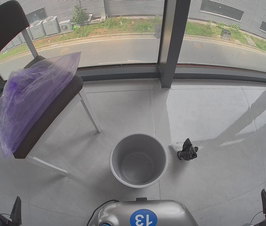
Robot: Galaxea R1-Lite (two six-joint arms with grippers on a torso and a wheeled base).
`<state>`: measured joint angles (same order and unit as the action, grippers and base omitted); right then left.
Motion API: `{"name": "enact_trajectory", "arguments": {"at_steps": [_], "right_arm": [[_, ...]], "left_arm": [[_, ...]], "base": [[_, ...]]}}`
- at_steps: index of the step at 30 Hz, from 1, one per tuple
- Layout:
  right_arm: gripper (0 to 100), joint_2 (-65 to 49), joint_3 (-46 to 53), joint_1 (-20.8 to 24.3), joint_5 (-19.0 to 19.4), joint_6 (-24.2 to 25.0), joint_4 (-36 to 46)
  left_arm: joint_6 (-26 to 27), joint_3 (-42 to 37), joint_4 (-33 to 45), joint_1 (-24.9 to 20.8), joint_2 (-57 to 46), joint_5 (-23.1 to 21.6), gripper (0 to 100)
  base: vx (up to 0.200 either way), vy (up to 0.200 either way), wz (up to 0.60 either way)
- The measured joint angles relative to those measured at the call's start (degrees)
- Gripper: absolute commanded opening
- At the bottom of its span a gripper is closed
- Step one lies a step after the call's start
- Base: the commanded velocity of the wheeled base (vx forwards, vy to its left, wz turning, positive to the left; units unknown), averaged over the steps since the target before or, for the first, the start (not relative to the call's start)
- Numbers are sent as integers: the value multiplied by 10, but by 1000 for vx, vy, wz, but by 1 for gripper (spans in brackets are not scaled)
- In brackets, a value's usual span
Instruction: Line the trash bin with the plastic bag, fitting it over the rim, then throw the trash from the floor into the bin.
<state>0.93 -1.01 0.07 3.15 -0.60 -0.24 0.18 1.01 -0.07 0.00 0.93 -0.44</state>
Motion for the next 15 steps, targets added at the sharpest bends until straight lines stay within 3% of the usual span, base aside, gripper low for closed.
{"name": "enact_trajectory", "arguments": {"at_steps": [15], "right_arm": [[100,0,0,0,0,0,0]], "left_arm": [[0,0,0,0,0,0,100]], "base": [[0,0,0]]}}
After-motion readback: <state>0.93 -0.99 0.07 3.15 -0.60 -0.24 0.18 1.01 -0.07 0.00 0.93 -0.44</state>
